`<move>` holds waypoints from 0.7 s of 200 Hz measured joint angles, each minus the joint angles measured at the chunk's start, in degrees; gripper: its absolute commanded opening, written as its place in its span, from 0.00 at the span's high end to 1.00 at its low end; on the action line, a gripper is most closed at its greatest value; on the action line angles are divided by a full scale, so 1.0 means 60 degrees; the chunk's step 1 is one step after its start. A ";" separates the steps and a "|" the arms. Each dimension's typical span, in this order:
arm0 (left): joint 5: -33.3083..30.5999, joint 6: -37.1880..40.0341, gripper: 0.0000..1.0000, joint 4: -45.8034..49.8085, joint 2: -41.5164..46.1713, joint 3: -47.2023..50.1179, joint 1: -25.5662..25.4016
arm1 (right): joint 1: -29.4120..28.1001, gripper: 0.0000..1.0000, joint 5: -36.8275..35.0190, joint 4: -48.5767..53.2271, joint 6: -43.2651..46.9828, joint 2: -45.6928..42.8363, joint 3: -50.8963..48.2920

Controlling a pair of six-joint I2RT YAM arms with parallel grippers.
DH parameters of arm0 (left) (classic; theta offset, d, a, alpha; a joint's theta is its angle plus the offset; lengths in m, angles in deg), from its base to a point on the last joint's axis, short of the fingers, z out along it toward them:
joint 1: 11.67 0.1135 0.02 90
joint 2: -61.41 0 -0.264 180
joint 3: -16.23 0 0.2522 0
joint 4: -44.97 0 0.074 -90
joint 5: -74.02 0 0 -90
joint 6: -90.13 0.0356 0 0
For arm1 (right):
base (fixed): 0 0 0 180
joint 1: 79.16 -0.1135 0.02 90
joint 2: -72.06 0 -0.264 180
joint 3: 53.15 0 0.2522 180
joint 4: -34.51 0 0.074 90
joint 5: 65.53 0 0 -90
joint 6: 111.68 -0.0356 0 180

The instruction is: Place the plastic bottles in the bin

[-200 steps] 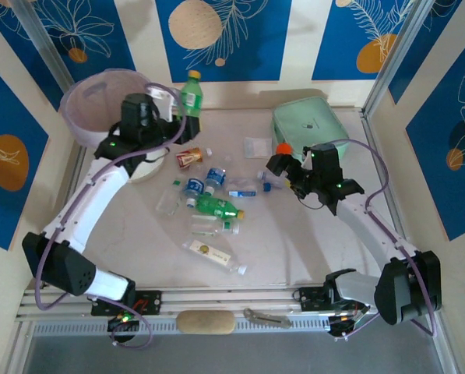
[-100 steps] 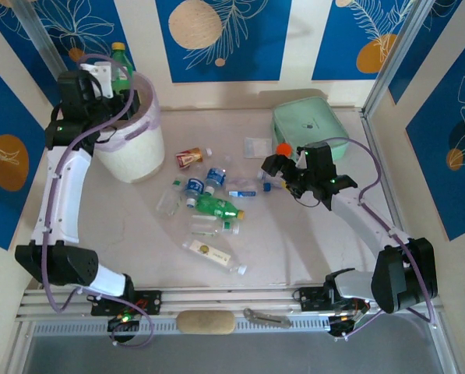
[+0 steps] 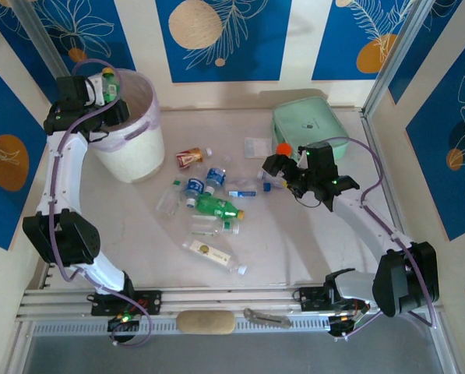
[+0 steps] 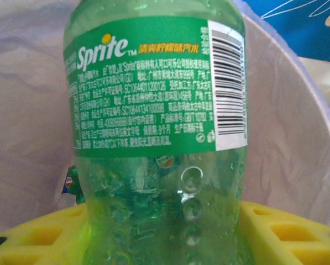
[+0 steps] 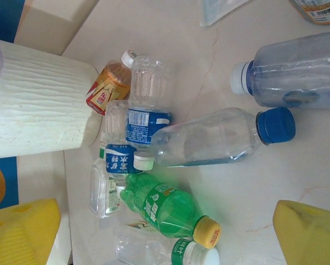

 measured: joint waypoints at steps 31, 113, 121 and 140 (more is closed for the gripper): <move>0.0000 0.0007 0.26 0.0007 -0.0011 -0.0004 0.0000 | 0.0000 0.01 -0.0033 0.0087 -0.0004 -0.0051 0.0000; 0.0142 -0.0321 0.00 0.0004 0.0200 -0.0011 0.0000 | -0.0062 0.01 -0.0069 0.0131 -0.0007 -0.0047 0.0000; 0.0193 -0.0335 0.00 0.0004 0.0288 -0.0011 0.0000 | -0.0080 0.01 -0.0066 0.0131 -0.0007 -0.0047 0.0000; 0.0368 -0.0441 0.00 0.0000 0.0601 -0.0007 -0.0040 | -0.0127 0.01 -0.0066 0.0127 -0.0007 -0.0036 0.0011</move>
